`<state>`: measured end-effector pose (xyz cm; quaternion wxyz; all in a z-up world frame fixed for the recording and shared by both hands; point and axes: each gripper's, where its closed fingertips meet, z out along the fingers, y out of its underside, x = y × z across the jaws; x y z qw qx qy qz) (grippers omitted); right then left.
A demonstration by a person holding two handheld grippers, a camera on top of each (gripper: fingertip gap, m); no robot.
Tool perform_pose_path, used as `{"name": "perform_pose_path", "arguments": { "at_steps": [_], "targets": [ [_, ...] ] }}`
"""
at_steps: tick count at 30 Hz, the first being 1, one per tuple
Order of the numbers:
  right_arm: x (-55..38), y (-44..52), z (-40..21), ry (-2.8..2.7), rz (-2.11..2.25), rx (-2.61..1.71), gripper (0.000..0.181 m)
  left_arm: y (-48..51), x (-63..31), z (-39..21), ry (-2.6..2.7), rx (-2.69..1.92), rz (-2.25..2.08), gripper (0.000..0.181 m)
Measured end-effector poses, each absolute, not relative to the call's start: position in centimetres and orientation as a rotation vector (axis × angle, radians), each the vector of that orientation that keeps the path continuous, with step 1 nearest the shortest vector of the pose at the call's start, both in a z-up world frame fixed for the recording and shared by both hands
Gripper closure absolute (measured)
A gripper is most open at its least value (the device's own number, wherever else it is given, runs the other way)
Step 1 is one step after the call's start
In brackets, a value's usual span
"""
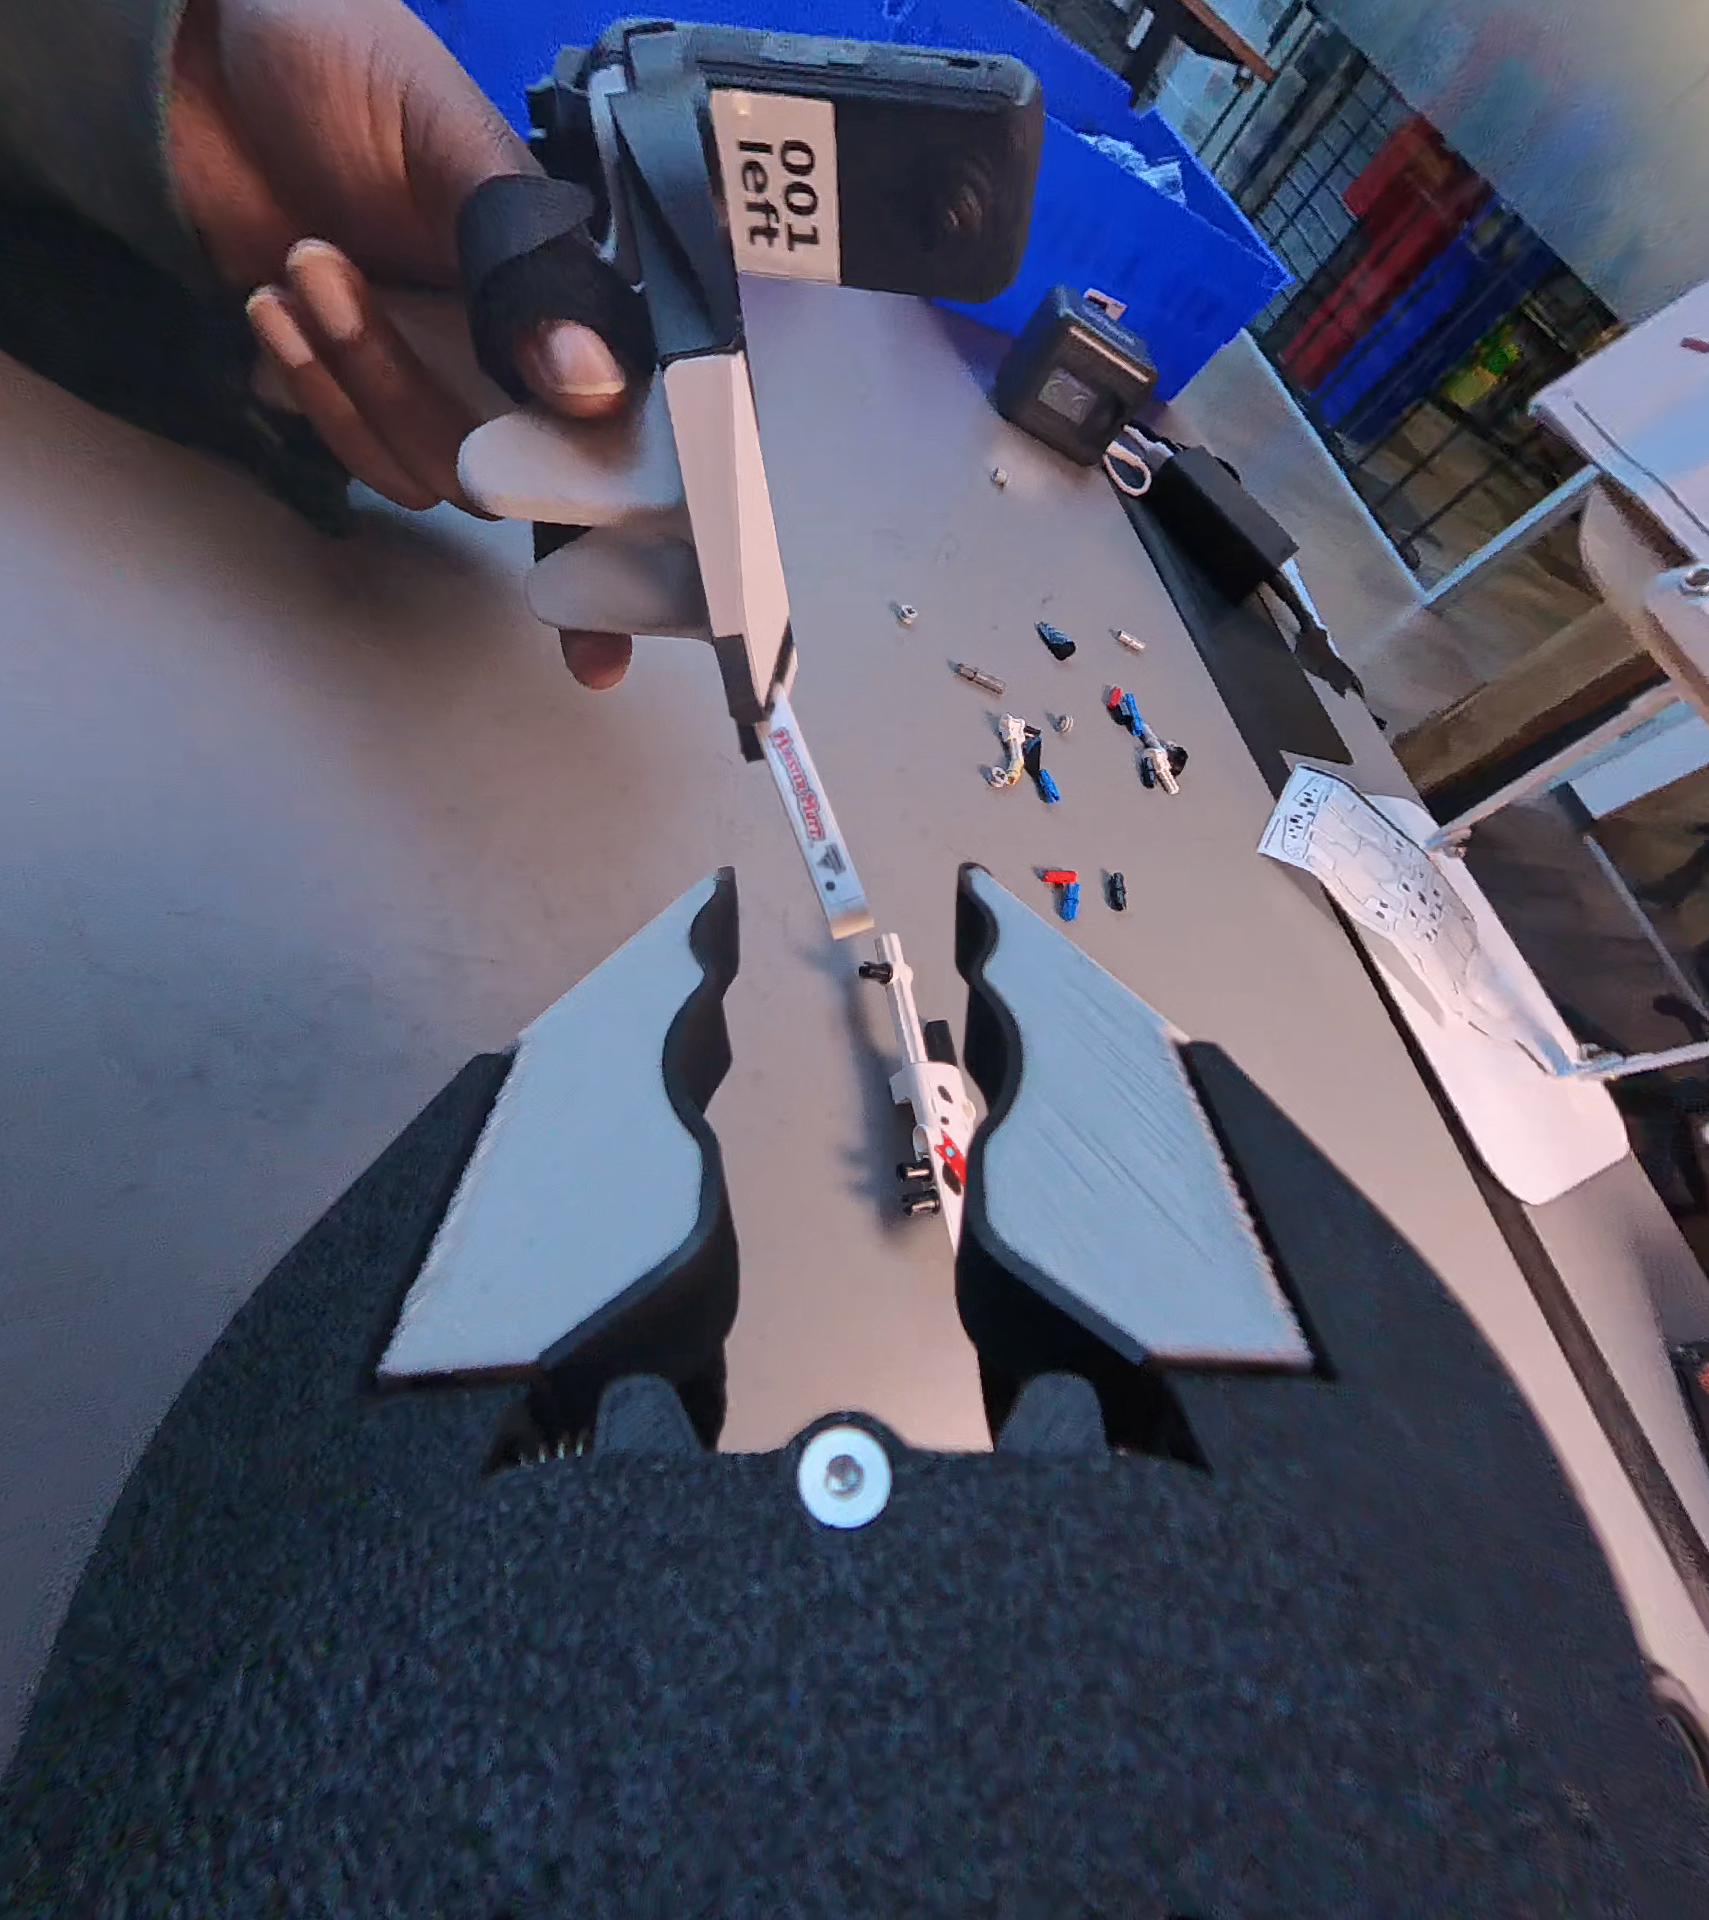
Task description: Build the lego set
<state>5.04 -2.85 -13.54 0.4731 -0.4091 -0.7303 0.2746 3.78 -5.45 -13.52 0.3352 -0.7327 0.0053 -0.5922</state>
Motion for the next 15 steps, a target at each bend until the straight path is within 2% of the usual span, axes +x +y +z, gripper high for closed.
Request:
{"name": "perform_pose_path", "arguments": {
  "at_steps": [3,4,6,9,15],
  "targets": [
    [4.7,-3.4,-13.7,-1.809,0.663,-0.935,0.170,-5.6,4.1,-13.6,0.028,-1.920,-1.557,0.174],
    [4.9,-3.8,-14.1,-1.835,0.670,-0.927,0.173,-5.5,4.0,-13.6,0.021,-1.919,-1.556,0.175],
    [5.3,-4.2,-14.7,-1.879,0.713,-0.959,0.174,-5.6,4.1,-13.7,0.043,-1.924,-1.551,0.172],
    [7.0,-3.3,-16.4,-1.979,0.780,-1.169,0.174,-5.4,3.6,-13.3,0.130,-1.926,-1.406,0.154],
    [9.0,-1.3,-20.4,-2.086,0.697,-1.477,0.174,-4.9,2.7,-15.9,0.392,-2.074,-0.918,0.150]
  ]
}}
